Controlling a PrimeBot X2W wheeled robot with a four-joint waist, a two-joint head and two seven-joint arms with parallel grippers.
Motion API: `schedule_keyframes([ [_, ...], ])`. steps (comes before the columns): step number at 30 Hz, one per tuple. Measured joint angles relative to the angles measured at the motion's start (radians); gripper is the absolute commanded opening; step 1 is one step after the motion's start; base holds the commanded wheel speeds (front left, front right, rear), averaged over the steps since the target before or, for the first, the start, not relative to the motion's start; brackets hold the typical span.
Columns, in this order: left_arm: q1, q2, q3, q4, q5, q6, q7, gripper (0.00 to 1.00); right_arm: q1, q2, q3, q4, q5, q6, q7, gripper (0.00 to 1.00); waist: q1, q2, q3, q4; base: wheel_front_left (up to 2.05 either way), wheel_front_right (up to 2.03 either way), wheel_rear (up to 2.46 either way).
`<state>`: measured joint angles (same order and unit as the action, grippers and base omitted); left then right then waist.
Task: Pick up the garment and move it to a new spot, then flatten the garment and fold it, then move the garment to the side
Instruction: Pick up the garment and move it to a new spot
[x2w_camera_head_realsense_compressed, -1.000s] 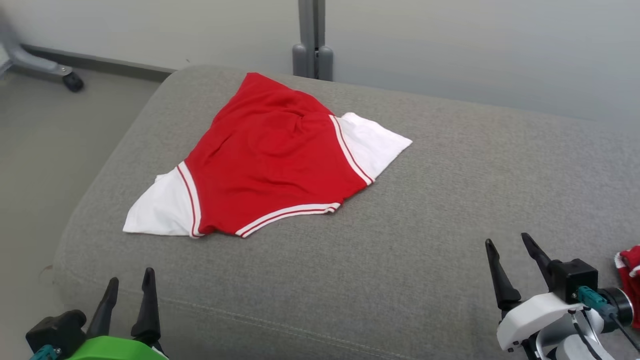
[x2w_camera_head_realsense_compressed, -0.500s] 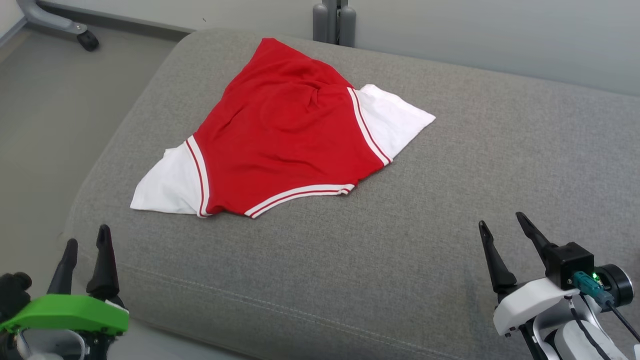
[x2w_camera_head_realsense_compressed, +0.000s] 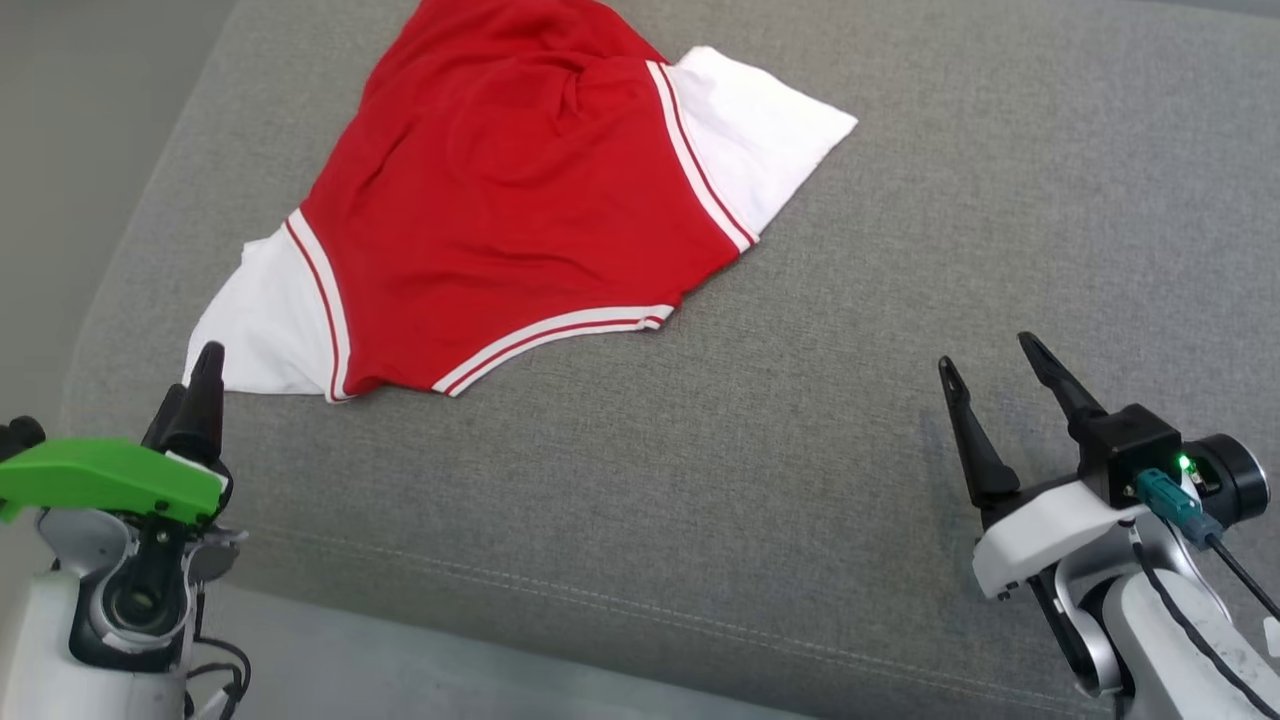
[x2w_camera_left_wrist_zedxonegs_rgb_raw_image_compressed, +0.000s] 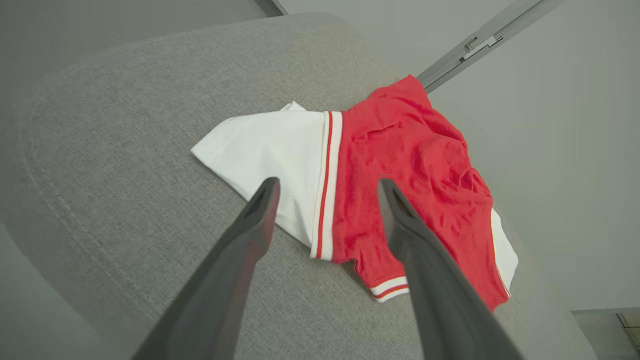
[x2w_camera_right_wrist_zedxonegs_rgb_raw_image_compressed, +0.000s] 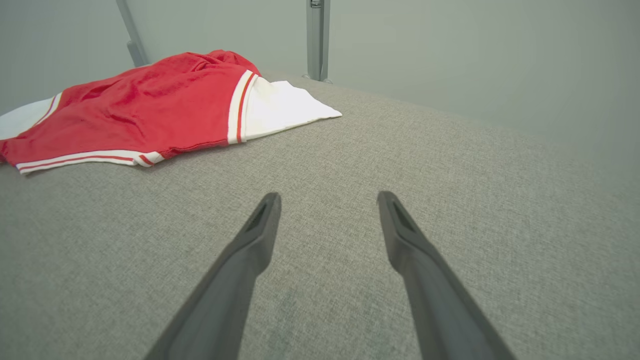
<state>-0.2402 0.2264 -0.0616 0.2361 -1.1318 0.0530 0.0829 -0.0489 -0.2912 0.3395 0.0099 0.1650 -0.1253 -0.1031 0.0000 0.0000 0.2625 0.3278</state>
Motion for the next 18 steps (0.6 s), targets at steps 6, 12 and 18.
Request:
schedule_keyframes([
  [6, -0.105, -0.024, 0.017, 0.059, -0.063, 0.010, 0.067, 1.00, -0.045, 0.002, 0.002, -0.042, -0.037, 0.000, 0.026, 1.00, 0.0000, 0.0000, 0.083, -0.031, 0.00, 0.00, 0.00],
  [12, -0.194, -0.024, 0.045, 0.122, -0.107, 0.030, 0.109, 1.00, -0.106, 0.003, 0.003, -0.089, -0.065, 0.000, 0.049, 1.00, 0.0000, 0.0000, 0.168, -0.063, 0.00, 0.00, 0.00],
  [18, -0.278, -0.023, 0.061, 0.184, -0.132, 0.035, 0.146, 1.00, -0.165, 0.006, -0.006, -0.120, -0.103, 0.000, 0.061, 1.00, 0.0000, 0.0000, 0.253, -0.093, 0.00, 0.00, 0.00],
])
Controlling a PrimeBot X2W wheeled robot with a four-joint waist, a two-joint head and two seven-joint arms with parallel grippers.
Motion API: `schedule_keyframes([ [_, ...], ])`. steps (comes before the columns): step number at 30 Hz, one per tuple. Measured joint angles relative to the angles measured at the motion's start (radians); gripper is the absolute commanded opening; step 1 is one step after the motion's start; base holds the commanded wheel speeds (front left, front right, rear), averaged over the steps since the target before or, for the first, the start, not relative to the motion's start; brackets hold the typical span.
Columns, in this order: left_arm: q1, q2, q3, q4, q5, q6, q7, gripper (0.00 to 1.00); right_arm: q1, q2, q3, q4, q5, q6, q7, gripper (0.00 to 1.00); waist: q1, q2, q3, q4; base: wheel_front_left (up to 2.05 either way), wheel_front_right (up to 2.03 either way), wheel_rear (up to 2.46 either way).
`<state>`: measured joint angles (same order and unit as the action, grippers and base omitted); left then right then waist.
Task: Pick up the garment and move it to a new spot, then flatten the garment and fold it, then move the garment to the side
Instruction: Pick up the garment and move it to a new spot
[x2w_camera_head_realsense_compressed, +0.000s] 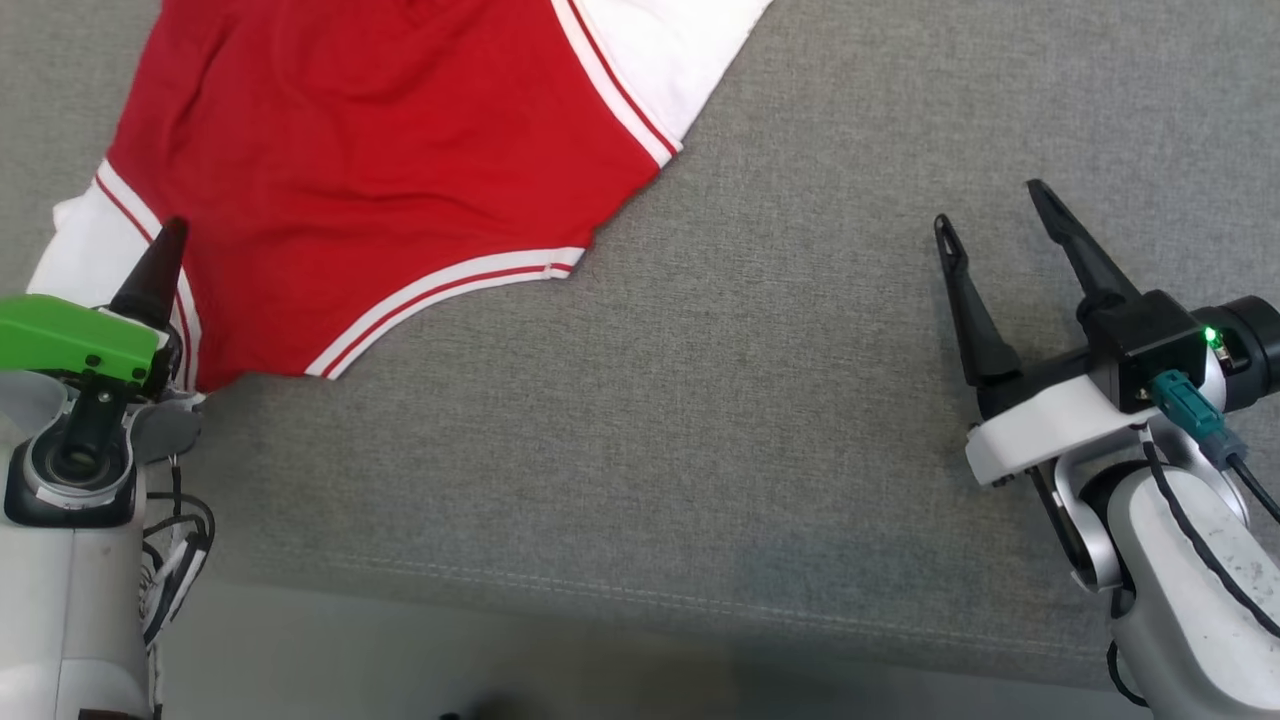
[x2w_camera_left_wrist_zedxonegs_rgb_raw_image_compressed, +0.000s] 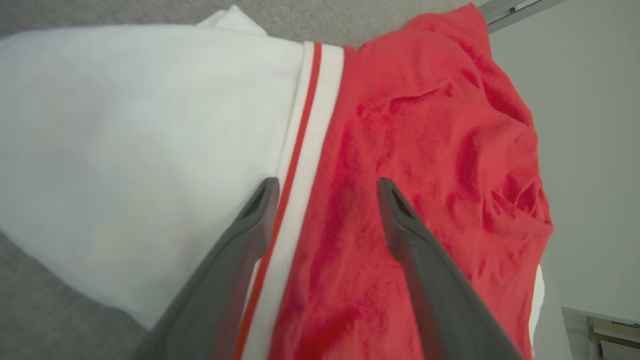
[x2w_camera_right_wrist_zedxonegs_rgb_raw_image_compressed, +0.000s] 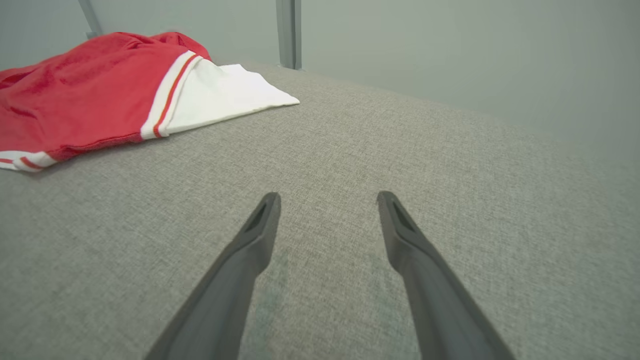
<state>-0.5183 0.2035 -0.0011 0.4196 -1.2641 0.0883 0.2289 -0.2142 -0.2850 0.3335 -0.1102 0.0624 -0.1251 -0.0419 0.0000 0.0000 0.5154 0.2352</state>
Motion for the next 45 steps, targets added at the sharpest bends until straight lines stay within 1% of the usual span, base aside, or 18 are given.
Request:
schedule_keyframes([
  [3, -0.031, 0.006, 0.001, 0.035, -0.008, 0.000, 0.004, 1.00, -0.014, 0.003, -0.009, 0.001, -0.006, 0.000, 0.000, 1.00, 0.0000, 0.0000, 0.037, -0.015, 0.00, 0.00, 0.00],
  [7, -0.070, 0.038, 0.010, 0.071, -0.007, 0.000, 0.005, 1.00, -0.023, 0.018, -0.014, 0.002, -0.011, 0.000, 0.000, 1.00, 0.0000, 0.0001, 0.074, -0.036, 0.00, 0.00, 0.00],
  [14, -0.128, 0.058, 0.019, 0.115, -0.007, -0.004, 0.007, 1.00, -0.029, 0.036, -0.041, 0.004, -0.018, 0.000, -0.011, 1.00, 0.0000, 0.0001, 0.105, -0.065, 0.00, 0.00, 0.00],
  [15, -0.131, 0.060, 0.019, 0.123, -0.007, -0.011, 0.008, 0.98, -0.029, 0.039, -0.041, 0.006, -0.018, 0.000, -0.013, 1.00, 0.0000, 0.0001, 0.106, -0.067, 0.00, 0.00, 0.00],
  [16, -0.132, 0.062, 0.019, 0.130, -0.007, -0.015, 0.009, 0.22, -0.030, 0.042, -0.041, 0.009, -0.018, 0.000, -0.017, 1.00, 0.0000, 0.0001, 0.105, -0.069, 0.00, 0.00, 0.00],
  [17, -0.133, 0.065, 0.018, 0.138, -0.007, -0.017, 0.016, 0.00, -0.030, 0.045, -0.041, 0.012, -0.018, 0.000, -0.018, 1.00, 0.0000, 0.0001, 0.103, -0.071, 0.00, 0.00, 0.00],
  [19, -0.135, 0.080, 0.008, 0.156, -0.007, -0.022, 0.037, 0.00, -0.029, 0.050, -0.042, 0.016, -0.018, 0.000, -0.019, 1.00, 0.0000, 0.0001, 0.102, -0.073, 0.00, 0.00, 0.00],
  [22, -0.135, 0.092, -0.006, 0.166, -0.007, -0.057, 0.050, 0.00, -0.034, 0.060, -0.038, 0.030, -0.018, 0.000, -0.029, 1.00, 0.0000, 0.0001, 0.097, -0.077, 0.00, 0.00, 0.00],
  [24, -0.135, 0.090, -0.009, 0.164, -0.007, -0.083, 0.053, 0.00, -0.034, 0.067, -0.039, 0.045, -0.018, 0.000, -0.037, 1.00, 0.0000, 0.0000, 0.090, -0.080, 0.00, 0.00, 0.00],
  [26, -0.135, 0.069, -0.017, 0.156, -0.011, -0.111, 0.058, 0.00, -0.033, 0.072, -0.042, 0.065, -0.016, 0.000, -0.046, 1.00, 0.0000, 0.0000, 0.079, -0.082, 0.00, 0.00, 0.00],
  [28, -0.135, 0.032, -0.041, 0.140, -0.018, -0.144, 0.068, 0.00, -0.031, 0.077, -0.047, 0.086, -0.010, 0.000, -0.055, 1.00, 0.0000, 0.0000, 0.066, -0.083, 0.00, 0.00, 0.00],
  [31, -0.132, -0.022, -0.097, 0.108, -0.019, -0.190, 0.115, 0.00, -0.021, 0.094, -0.045, 0.118, 0.000, 0.000, -0.074, 1.00, 0.0000, 0.0000, 0.043, -0.084, 0.00, 0.00, 0.00],
  [34, -0.110, -0.077, -0.170, 0.068, -0.033, -0.205, 0.185, 0.00, -0.009, 0.114, -0.022, 0.159, 0.010, 0.000, -0.091, 1.00, 0.0000, 0.0000, 0.013, -0.087, 0.00, 0.00, 0.00],
  [37, -0.068, -0.114, -0.252, 0.021, -0.032, -0.212, 0.242, 0.00, 0.018, 0.142, 0.010, 0.198, 0.026, 0.004, -0.108, 1.00, 0.0000, 0.0001, -0.021, -0.092, 0.00, 0.00, 0.00],
  [42, 0.013, -0.152, -0.361, -0.043, -0.026, -0.212, 0.285, 0.00, 0.055, 0.197, 0.062, 0.254, 0.055, 0.021, -0.137, 1.00, 0.0000, 0.0000, -0.083, -0.110, 0.00, 0.00, 0.00],
  [45, 0.065, -0.161, -0.417, -0.068, -0.026, -0.212, 0.291, 0.00, 0.083, 0.209, 0.075, 0.283, 0.069, 0.024, -0.148, 1.00, 0.0000, 0.0000, -0.119, -0.130, 0.00, 0.00, 0.00],
])
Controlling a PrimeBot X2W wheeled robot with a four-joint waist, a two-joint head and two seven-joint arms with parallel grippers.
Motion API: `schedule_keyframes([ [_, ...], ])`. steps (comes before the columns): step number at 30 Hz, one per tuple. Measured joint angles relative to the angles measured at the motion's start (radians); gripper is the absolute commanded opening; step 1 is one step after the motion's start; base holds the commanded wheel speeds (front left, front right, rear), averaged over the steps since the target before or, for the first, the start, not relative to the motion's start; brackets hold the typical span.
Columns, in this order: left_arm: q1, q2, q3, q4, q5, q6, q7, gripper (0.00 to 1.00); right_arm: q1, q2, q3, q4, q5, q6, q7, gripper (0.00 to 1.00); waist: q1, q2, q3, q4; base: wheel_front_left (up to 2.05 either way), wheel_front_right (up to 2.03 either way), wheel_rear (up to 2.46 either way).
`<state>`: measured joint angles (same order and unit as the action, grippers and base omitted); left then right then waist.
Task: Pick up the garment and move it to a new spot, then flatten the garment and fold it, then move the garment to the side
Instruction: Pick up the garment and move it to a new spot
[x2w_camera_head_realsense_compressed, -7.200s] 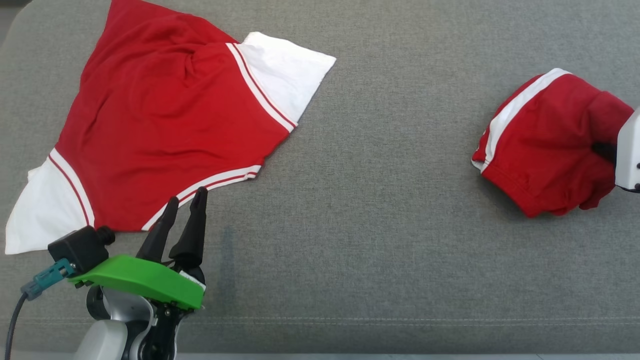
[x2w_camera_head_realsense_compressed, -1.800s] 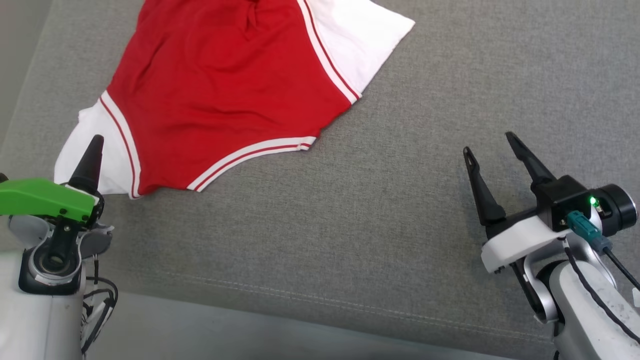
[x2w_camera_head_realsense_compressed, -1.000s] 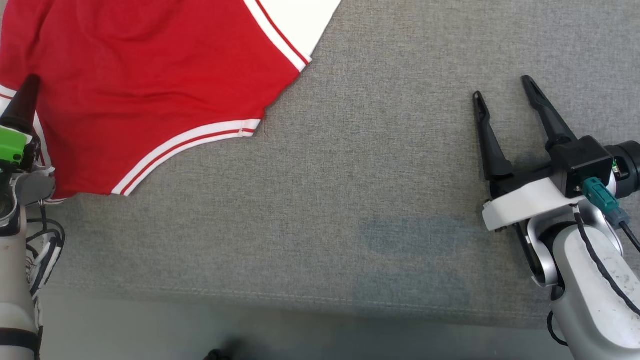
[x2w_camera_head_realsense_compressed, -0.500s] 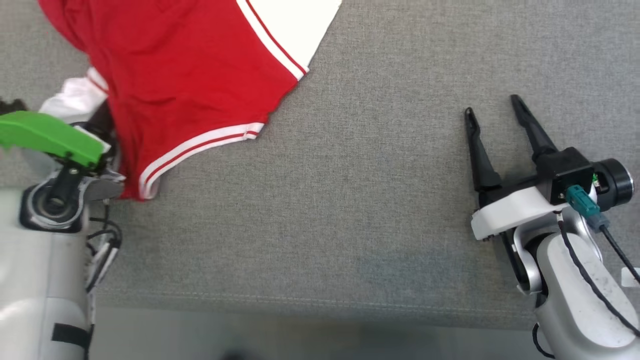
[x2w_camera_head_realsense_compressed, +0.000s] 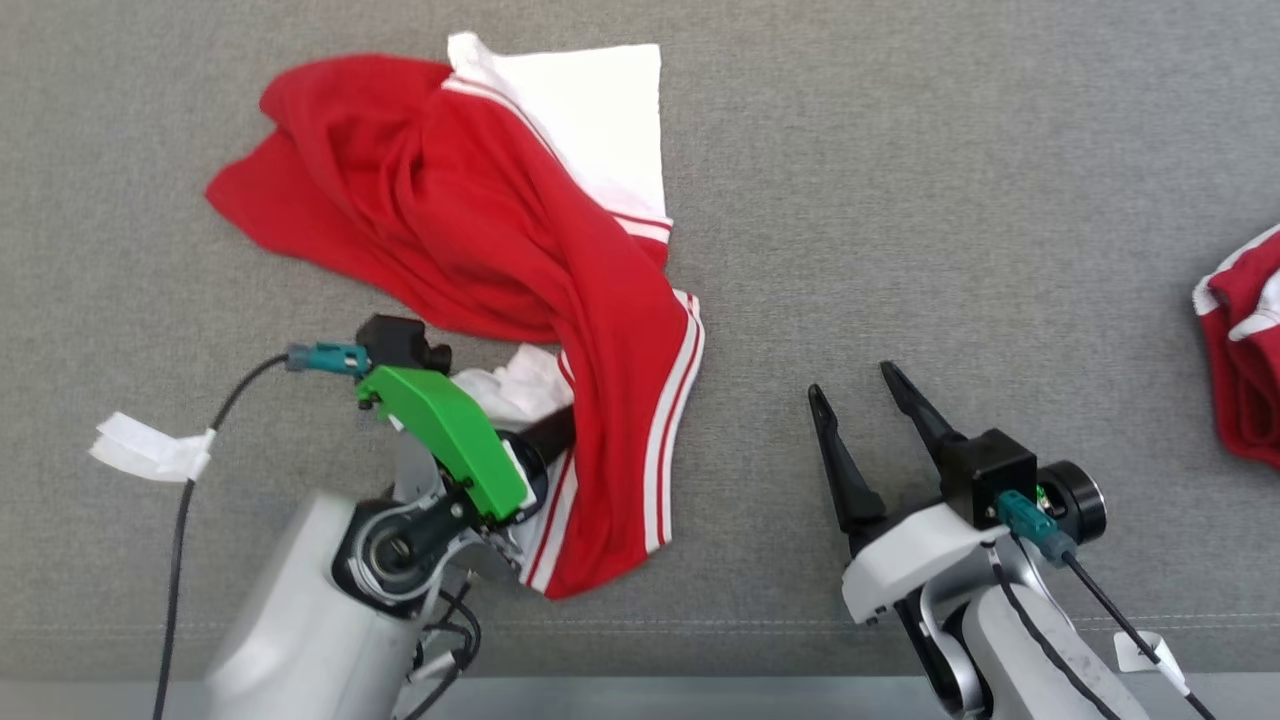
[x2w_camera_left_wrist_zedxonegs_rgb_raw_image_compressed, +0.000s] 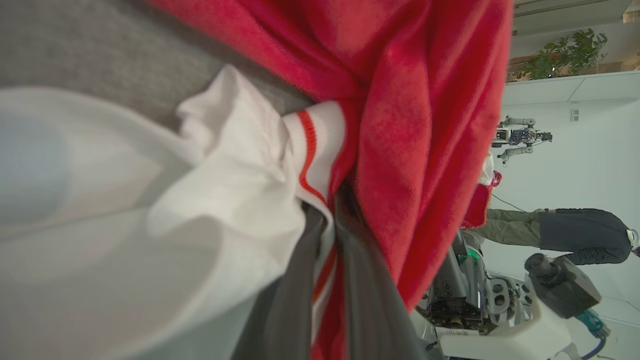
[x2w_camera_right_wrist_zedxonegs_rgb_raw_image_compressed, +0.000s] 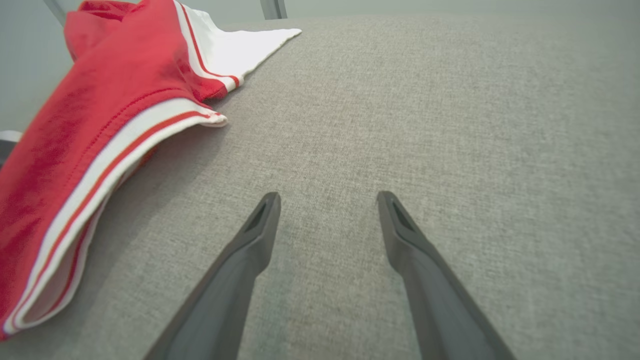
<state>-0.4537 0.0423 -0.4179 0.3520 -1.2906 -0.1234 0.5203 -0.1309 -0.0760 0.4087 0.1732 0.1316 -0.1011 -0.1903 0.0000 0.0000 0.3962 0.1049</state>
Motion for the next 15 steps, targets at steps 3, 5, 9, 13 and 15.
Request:
schedule_keyframes([
  [3, 0.044, -0.001, -0.054, -0.012, 0.019, 0.000, -0.004, 0.00, 0.037, 0.000, -0.002, 0.025, 0.012, -0.001, -0.010, 1.00, 0.0000, 0.0000, -0.034, -0.029, 0.00, 0.00, 0.00],
  [5, 0.061, -0.001, -0.083, -0.020, 0.021, 0.001, -0.012, 0.00, 0.065, 0.000, -0.009, 0.034, 0.027, -0.002, -0.012, 1.00, 0.0000, 0.0000, -0.055, -0.053, 0.00, 0.00, 0.00],
  [9, 0.079, -0.003, -0.119, -0.035, 0.059, 0.021, -0.065, 0.00, 0.121, 0.000, -0.019, 0.044, 0.045, -0.006, -0.018, 1.00, 0.0000, 0.0000, -0.092, -0.106, 0.00, 0.00, 0.00],
  [13, 0.081, 0.000, -0.121, -0.044, 0.064, 0.071, -0.149, 0.00, 0.161, 0.004, -0.011, 0.047, 0.052, -0.006, -0.021, 1.00, 0.0000, 0.0000, -0.121, -0.166, 0.00, 0.00, 0.00],
  [15, 0.084, 0.000, -0.131, -0.069, 0.027, 0.108, -0.230, 0.00, 0.172, 0.008, 0.016, 0.051, 0.054, -0.005, -0.021, 1.00, 0.0000, 0.0000, -0.141, -0.227, 0.00, 0.00, 0.00],
])
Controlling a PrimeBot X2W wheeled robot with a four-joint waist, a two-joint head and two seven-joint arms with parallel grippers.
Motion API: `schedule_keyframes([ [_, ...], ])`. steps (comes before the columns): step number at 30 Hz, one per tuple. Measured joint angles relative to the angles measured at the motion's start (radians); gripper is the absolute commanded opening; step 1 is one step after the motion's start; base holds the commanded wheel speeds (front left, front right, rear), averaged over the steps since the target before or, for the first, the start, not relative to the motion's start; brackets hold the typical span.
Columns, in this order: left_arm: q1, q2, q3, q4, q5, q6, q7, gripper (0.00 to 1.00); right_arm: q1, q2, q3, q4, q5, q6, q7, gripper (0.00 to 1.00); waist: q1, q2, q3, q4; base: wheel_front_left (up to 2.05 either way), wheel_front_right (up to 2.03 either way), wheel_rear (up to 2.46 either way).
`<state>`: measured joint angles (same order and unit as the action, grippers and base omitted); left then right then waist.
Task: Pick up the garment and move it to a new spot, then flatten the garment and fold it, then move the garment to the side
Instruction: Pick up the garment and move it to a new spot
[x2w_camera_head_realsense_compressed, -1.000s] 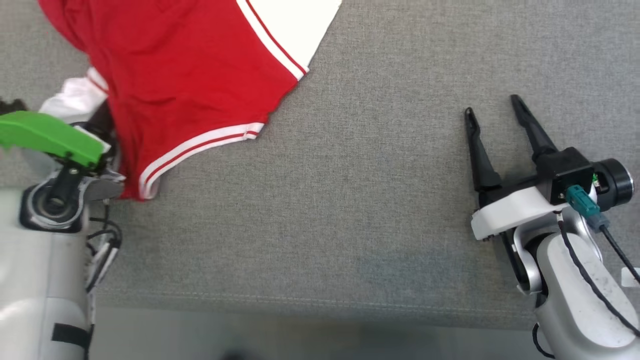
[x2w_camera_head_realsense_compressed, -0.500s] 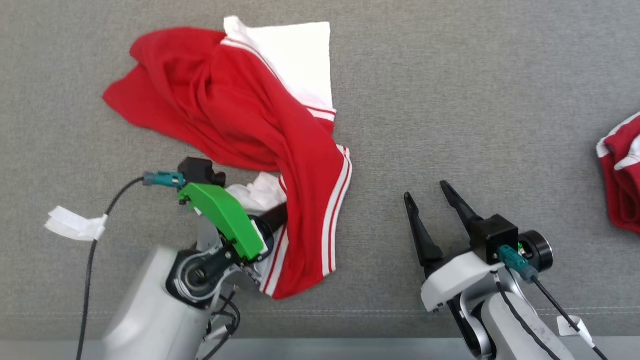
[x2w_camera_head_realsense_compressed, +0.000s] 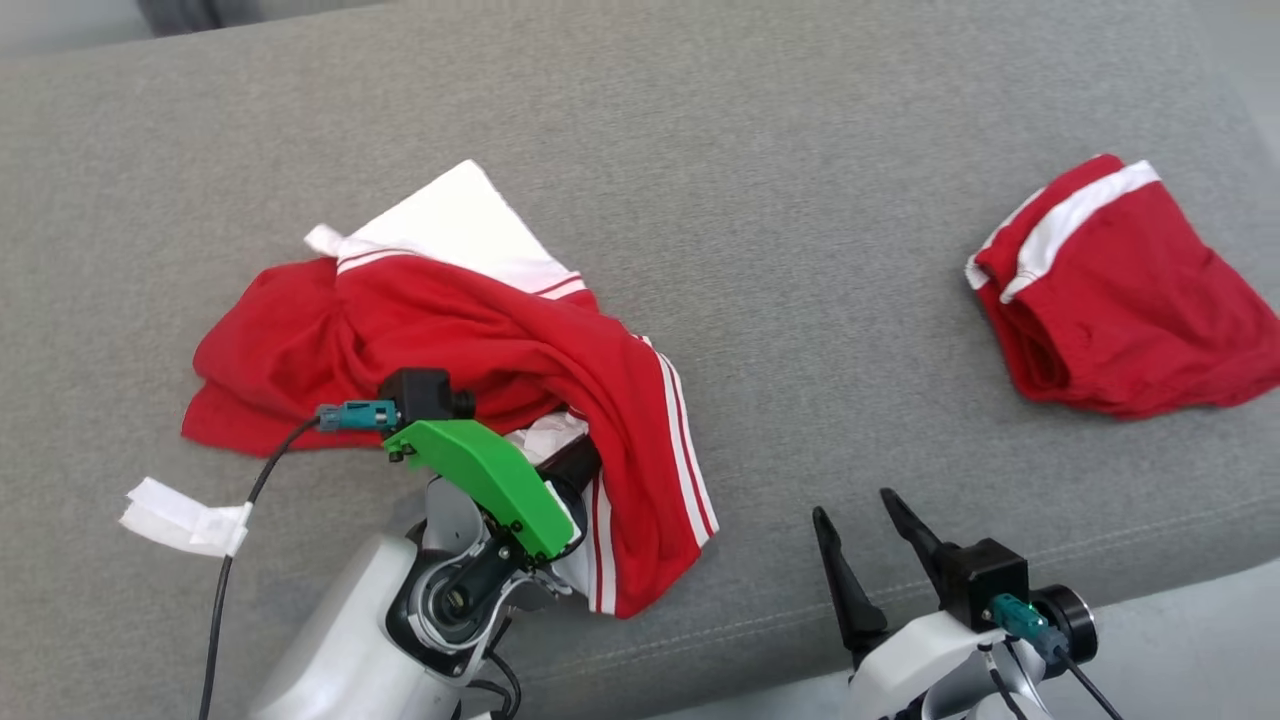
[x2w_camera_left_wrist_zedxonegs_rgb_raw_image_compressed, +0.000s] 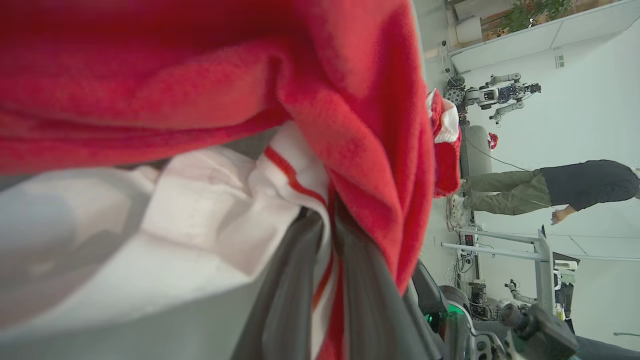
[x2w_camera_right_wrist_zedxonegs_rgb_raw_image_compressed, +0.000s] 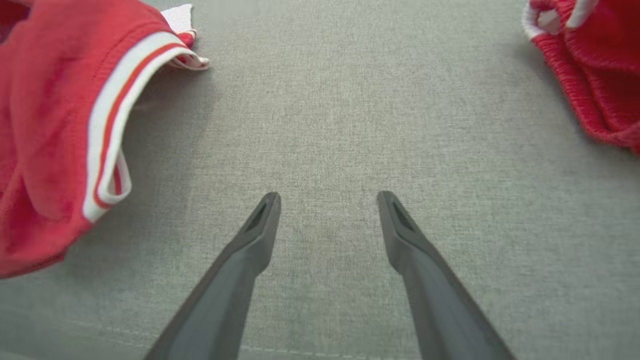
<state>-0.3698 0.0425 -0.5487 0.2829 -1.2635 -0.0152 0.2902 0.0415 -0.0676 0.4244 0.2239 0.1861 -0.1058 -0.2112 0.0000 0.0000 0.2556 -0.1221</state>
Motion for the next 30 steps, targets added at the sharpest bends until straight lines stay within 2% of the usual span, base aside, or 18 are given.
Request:
schedule_keyframes([
  [4, 0.000, 0.001, -0.011, -0.003, -0.025, 0.031, -0.058, 0.00, 0.000, 0.005, 0.017, 0.003, 0.000, 0.008, -0.001, 1.00, 0.0000, 0.0000, -0.009, -0.046, 0.00, 0.00, 0.00],
  [8, -0.002, 0.002, -0.068, 0.002, -0.033, 0.067, -0.117, 0.00, 0.000, 0.005, 0.021, 0.002, 0.008, 0.009, -0.009, 1.00, 0.0000, 0.0000, -0.017, -0.097, 0.00, 0.00, 0.00],
  [9, -0.003, 0.002, -0.073, 0.003, -0.033, 0.072, -0.136, 0.16, 0.000, 0.005, 0.025, 0.002, 0.008, 0.009, -0.009, 1.00, 0.0000, 0.0000, -0.018, -0.106, 0.00, 0.00, 0.00],
  [11, -0.005, 0.002, -0.080, 0.008, -0.035, 0.083, -0.169, 0.10, 0.000, 0.006, 0.037, 0.002, 0.008, 0.018, -0.010, 1.00, 0.0000, 0.0000, -0.021, -0.121, 0.00, 0.00, 0.00],
  [12, -0.005, 0.002, -0.085, 0.012, -0.036, 0.087, -0.183, 0.11, -0.001, 0.006, 0.043, 0.002, 0.008, 0.019, -0.010, 1.00, 0.0000, 0.0000, -0.022, -0.127, 0.00, 0.00, 0.00],
  [13, -0.005, 0.002, -0.089, 0.020, -0.036, 0.089, -0.200, 0.23, -0.001, 0.006, 0.048, 0.002, 0.008, 0.024, -0.010, 1.00, 0.0000, 0.0000, -0.022, -0.131, 0.00, 0.00, 0.00],
  [14, -0.006, 0.002, -0.098, 0.030, -0.035, 0.090, -0.212, 0.47, -0.001, 0.006, 0.052, 0.003, 0.008, 0.026, -0.010, 1.00, 0.0000, 0.0000, -0.023, -0.132, 0.00, 0.00, 0.00],
  [15, -0.007, 0.002, -0.108, 0.038, -0.034, 0.091, -0.220, 0.83, -0.001, 0.007, 0.054, 0.005, 0.008, 0.026, -0.013, 1.00, 0.0000, 0.0000, -0.025, -0.132, 0.00, 0.00, 0.00],
  [16, -0.008, 0.002, -0.120, 0.046, -0.034, 0.091, -0.229, 1.00, -0.001, 0.007, 0.057, 0.008, 0.008, 0.026, -0.017, 1.00, 0.0000, 0.0000, -0.026, -0.131, 0.00, 0.00, 0.00],
  [25, -0.007, 0.002, -0.190, 0.073, -0.028, 0.099, -0.269, 1.00, 0.007, 0.009, 0.075, 0.026, 0.026, 0.035, -0.018, 1.00, 0.0000, 0.0000, -0.056, -0.097, 0.00, 0.00, 0.00],
  [30, 0.019, 0.002, -0.212, 0.066, -0.059, 0.102, -0.281, 1.00, 0.013, 0.010, 0.083, 0.037, 0.046, 0.035, -0.019, 1.00, 0.0000, 0.0000, -0.075, -0.071, 0.00, 0.00, 0.00],
])
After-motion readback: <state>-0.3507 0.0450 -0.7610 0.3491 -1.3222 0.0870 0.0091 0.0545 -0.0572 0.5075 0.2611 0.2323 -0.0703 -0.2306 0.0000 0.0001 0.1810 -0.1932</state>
